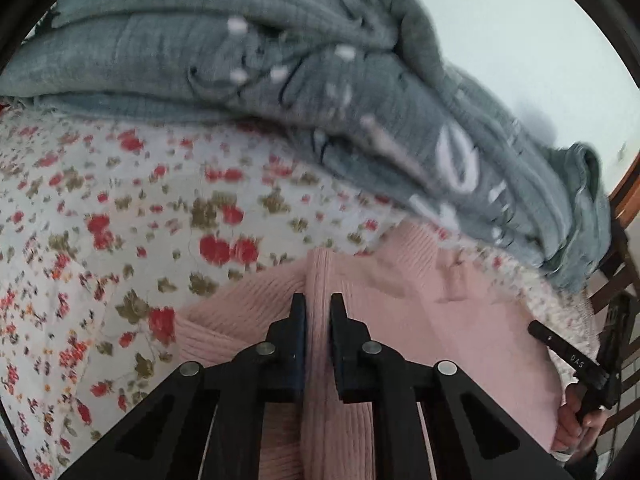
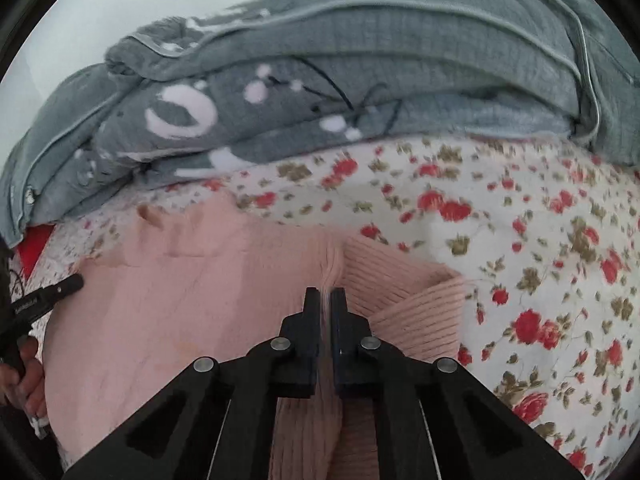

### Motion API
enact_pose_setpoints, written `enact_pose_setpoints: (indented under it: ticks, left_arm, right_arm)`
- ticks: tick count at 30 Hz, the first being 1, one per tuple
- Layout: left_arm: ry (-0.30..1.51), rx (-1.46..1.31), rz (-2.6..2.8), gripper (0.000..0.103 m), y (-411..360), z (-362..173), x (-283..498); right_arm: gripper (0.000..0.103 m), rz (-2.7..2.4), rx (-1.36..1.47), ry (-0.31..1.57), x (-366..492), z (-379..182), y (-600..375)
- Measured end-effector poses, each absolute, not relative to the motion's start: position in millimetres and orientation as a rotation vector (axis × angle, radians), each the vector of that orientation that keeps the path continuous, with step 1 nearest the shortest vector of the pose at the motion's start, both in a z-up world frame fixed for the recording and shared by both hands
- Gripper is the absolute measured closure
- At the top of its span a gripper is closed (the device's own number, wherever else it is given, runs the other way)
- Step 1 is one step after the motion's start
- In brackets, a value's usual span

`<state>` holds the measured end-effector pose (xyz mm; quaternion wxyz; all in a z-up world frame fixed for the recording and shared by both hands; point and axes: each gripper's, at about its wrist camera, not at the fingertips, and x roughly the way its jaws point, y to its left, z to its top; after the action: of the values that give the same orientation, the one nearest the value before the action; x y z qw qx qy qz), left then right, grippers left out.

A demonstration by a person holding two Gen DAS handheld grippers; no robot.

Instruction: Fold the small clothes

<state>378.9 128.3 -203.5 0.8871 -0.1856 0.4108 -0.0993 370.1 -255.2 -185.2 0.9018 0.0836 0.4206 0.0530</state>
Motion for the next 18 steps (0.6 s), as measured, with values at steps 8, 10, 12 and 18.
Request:
enact_pose_setpoints:
  ticks: [8, 10, 12, 18]
  left_arm:
    - [0.909, -0.356, -0.140, 0.096, 127, -219, 397]
    - [0.936, -0.361, -0.123, 0.093, 127, -230, 398]
    - [0.928, -0.366, -0.131, 0.092, 130, -221, 396]
    - [0.768, -0.226, -0.223, 0.050, 112, -167, 376]
  right_arm:
    - [0.098, 0.046, 0.196, 0.917, 380, -204, -268]
    - [0.097, 0.046, 0.193, 0.910, 380, -200, -268]
    - [0.095, 0.033, 0.164, 0.898, 378, -191, -266]
    - [0.083, 0.065, 0.120, 0.765, 358, -137, -253]
